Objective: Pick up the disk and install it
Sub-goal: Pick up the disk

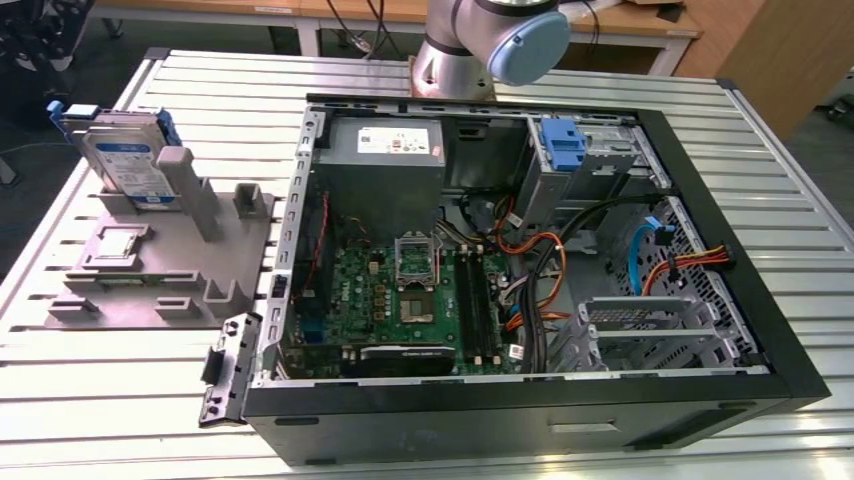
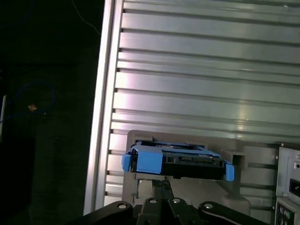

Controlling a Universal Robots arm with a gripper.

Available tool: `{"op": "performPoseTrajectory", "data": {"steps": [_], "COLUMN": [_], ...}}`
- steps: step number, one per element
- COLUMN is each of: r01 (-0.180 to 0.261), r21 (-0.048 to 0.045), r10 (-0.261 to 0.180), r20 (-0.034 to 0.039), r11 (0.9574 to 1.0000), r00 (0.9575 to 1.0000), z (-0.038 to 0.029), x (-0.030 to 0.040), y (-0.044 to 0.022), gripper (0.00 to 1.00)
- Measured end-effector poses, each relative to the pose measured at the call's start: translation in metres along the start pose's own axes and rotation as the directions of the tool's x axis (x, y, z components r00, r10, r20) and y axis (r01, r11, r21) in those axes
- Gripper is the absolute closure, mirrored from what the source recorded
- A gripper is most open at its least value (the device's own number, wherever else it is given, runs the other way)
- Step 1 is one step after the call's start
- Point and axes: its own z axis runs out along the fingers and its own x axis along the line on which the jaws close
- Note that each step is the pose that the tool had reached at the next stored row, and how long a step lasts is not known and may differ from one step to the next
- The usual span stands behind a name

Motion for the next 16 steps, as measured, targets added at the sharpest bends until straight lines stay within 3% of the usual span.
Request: {"op": "performPoseTrajectory", "data": {"steps": [4,7,16], "r01": [0.073,0.127,0.259], "r21": [0.0007,0.0010,0.0012], "r10": [-0.073,-0.127,-0.259], "r20": [-0.0033,-0.0058,-0.0120], "r11": [0.9973,0.9919,0.9659], "r00": [0.9973,0.9919,0.9659], "z": [0.0003,0.0005,0.0008], "x": [0.0000,0.0000,0.0000], "y": [0.0000,0.0000,-0.0001], "gripper": [0.90,0.90,0.90]}}
